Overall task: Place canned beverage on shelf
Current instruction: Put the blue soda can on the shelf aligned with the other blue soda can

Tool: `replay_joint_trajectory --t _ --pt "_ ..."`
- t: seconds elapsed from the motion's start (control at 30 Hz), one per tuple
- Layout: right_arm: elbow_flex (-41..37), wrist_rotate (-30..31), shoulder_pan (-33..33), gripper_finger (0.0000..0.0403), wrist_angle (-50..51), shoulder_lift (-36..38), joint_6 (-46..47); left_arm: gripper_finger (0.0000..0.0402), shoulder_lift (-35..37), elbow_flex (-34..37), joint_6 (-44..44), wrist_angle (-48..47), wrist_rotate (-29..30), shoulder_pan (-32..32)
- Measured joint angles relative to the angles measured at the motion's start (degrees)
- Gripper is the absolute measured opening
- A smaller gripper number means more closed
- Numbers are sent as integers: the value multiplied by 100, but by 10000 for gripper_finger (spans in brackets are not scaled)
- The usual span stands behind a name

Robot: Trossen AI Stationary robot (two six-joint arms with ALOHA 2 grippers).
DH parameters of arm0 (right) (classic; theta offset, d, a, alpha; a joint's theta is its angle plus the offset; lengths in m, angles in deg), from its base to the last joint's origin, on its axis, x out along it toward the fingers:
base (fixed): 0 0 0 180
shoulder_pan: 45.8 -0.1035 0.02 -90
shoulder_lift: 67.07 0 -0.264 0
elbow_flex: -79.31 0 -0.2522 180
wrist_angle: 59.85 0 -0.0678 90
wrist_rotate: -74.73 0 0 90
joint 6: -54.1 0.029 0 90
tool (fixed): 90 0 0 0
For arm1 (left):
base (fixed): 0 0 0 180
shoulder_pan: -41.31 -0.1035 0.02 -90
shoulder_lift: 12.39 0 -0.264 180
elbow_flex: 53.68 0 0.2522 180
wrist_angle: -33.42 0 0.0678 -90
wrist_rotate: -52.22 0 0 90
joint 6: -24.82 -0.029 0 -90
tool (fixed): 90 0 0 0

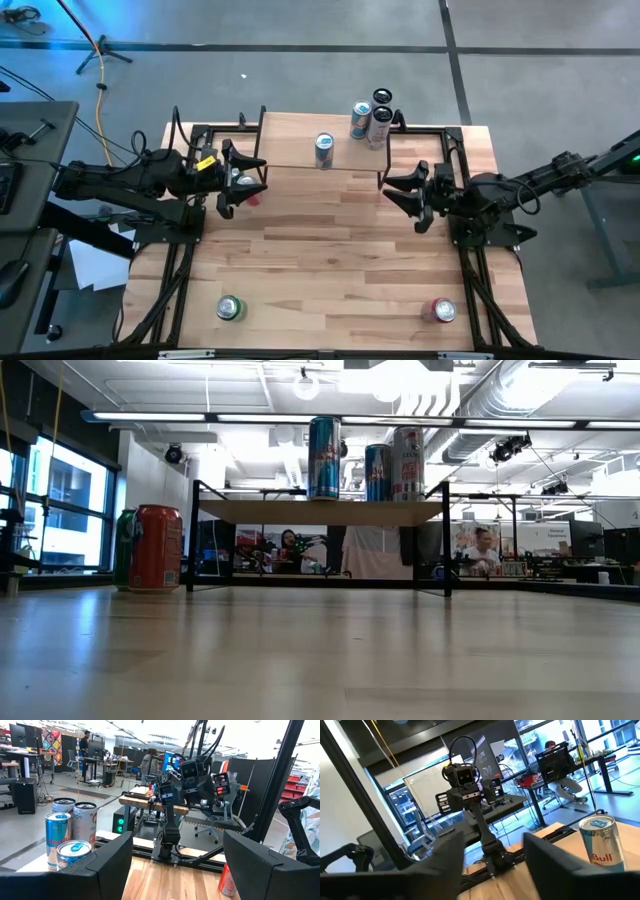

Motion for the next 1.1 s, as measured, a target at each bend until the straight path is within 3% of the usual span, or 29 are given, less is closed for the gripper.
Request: replay_joint_trajectory --t 0.17,0.23,0.4,0.9,1.1 --pt "0 -109 0 32 24 2 -281 268 0 0 -7 -2 0 -1" --pt "0 -300 0 10 28 4 -478 268 0 0 -6 -2 0 0" --pt "4 -613 0 3 257 9 -856 268 0 0 13 -4 0 0" --pt "4 -562 202 0 625 9 -901 268 0 0 258 -542 4 -4" --pt "4 -811 404 0 767 9 -1036 268 2 2 315 -573 4 -4"
